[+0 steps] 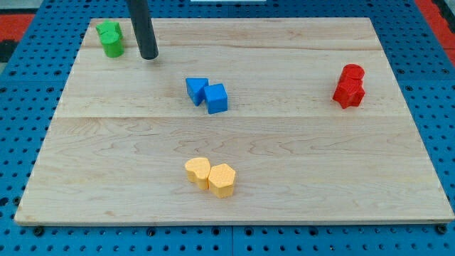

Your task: Move the red blocks top right to the yellow blocks

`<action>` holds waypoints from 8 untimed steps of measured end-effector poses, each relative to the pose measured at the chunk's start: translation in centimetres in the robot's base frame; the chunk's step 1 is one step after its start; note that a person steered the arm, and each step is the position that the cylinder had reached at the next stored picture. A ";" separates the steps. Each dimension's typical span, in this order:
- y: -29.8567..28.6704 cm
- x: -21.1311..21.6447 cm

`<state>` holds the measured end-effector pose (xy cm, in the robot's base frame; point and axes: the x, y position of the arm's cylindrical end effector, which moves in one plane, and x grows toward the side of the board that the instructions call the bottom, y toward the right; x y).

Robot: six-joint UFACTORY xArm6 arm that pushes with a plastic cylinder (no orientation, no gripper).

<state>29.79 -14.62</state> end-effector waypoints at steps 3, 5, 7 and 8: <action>-0.2 0.0; 0.5 -0.2; 4.8 -0.7; 13.1 -1.9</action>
<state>27.84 -1.54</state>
